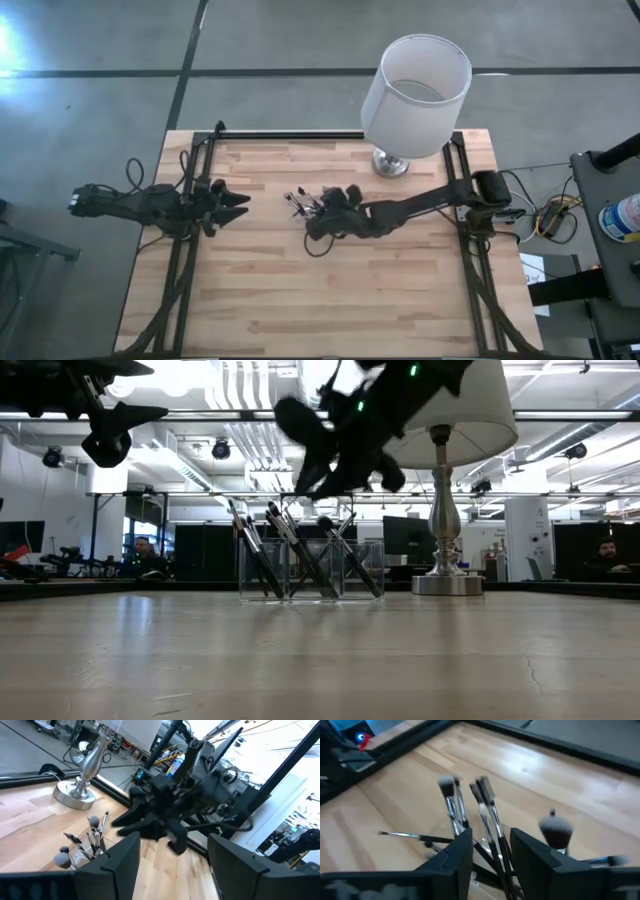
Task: Put items in baskets/containers
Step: Return to Home Position
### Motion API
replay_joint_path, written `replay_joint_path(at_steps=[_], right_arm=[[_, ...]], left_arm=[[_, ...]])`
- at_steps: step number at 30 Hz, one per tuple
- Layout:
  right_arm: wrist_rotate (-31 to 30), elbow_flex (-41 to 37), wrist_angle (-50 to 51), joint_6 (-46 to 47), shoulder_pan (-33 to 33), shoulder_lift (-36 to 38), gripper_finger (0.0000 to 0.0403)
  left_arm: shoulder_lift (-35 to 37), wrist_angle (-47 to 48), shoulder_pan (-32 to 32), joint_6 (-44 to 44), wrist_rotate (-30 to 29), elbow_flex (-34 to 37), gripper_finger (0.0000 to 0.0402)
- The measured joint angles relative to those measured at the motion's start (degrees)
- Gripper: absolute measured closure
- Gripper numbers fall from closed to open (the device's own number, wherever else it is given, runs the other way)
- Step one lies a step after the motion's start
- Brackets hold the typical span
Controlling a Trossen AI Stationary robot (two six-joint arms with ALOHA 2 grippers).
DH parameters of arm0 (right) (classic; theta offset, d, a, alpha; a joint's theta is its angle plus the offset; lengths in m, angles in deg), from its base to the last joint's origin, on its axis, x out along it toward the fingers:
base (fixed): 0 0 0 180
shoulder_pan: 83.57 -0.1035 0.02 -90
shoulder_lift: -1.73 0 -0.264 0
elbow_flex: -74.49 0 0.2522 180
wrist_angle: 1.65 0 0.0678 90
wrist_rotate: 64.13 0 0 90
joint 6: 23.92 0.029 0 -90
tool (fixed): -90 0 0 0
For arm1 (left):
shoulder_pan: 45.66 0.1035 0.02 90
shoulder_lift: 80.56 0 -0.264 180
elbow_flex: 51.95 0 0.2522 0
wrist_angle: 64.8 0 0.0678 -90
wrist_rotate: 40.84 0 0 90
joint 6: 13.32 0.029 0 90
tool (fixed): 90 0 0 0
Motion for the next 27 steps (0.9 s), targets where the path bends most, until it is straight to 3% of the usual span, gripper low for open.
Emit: replay_joint_path(at_steps=[8,14,19,24,27], right_arm=[[4.9,5.1,6.7,-5.8,-0.7,8.8,0.0259],[7.4,6.2,6.3,-10.3,-1.9,15.1,0.0267],[8.1,-2.7,2.5,-5.1,-2.4,20.2,0.0274],[15.7,-14.2,-14.5,-6.2,-3.3,24.4,0.0278],[16.2,-19.3,-20.6,-6.9,-3.3,26.6,0.0275]], left_arm=[[-0.2,0.0,0.0,0.0,0.1,0.0,0.0177],[0.8,-0.1,-0.1,0.0,0.1,0.9,0.0177],[4.7,0.2,0.0,0.0,0.1,2.9,0.0177],[11.2,1.0,0.5,0.0,0.1,5.8,0.0177],[15.1,0.8,1.2,0.0,0.1,6.8,0.0177]])
